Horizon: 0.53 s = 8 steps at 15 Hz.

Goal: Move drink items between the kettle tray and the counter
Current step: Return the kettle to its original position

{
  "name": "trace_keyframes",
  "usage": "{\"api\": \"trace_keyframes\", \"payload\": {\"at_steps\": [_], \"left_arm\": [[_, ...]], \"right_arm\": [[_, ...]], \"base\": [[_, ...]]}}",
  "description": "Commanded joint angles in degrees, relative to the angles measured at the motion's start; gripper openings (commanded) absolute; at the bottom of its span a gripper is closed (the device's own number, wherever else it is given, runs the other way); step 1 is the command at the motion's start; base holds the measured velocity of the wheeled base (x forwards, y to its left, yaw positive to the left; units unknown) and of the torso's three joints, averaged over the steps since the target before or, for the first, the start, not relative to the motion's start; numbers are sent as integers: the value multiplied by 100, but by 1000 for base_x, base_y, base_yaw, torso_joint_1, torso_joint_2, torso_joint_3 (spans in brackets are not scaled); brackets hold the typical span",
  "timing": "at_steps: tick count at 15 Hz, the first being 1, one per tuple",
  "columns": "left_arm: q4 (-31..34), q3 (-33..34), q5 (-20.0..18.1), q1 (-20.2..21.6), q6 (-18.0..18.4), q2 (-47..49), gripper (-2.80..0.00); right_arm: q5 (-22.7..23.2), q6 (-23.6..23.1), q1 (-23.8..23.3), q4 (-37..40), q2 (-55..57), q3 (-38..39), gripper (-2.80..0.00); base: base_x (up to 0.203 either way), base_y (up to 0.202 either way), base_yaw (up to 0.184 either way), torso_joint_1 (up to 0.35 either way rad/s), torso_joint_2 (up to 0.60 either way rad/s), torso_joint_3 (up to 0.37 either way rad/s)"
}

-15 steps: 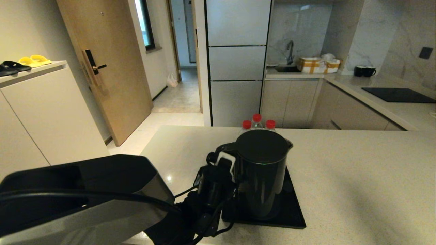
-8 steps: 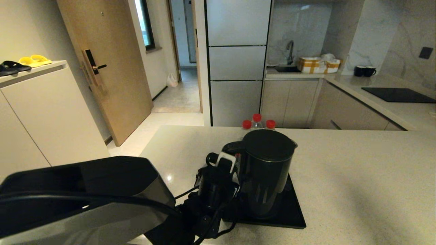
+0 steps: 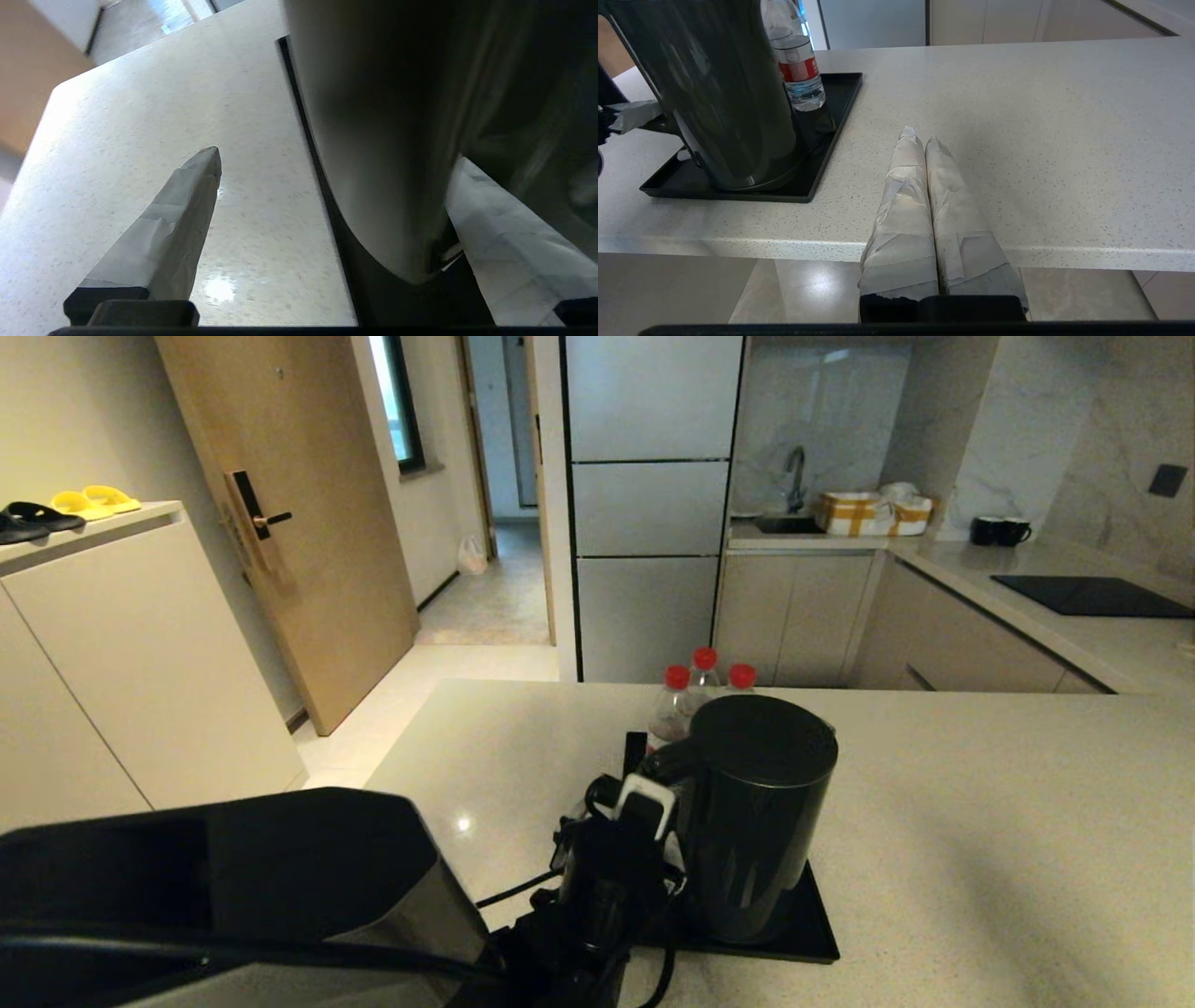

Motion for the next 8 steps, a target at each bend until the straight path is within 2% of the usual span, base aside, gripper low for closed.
{"api": "trace_keyframes", "payload": {"at_steps": [1, 3, 5, 8], "left_arm": [[-45, 25, 93, -18, 19, -117, 0], [12, -146, 373, 4, 32, 51, 0], [-22, -344, 837, 103, 168, 424, 0], [14, -385, 916, 273, 300, 473, 0]], "right_arm": [[1, 2, 0, 0, 1, 0, -280], [4, 2, 4, 0, 6, 0, -280], [5, 2, -3, 0, -2, 0, -280], [1, 2, -1, 0, 3, 0, -280]], "base": [[0, 0, 0, 0, 0, 0], [0, 0, 0, 0, 0, 0], [0, 0, 0, 0, 0, 0], [0, 0, 0, 0, 0, 0]]}}
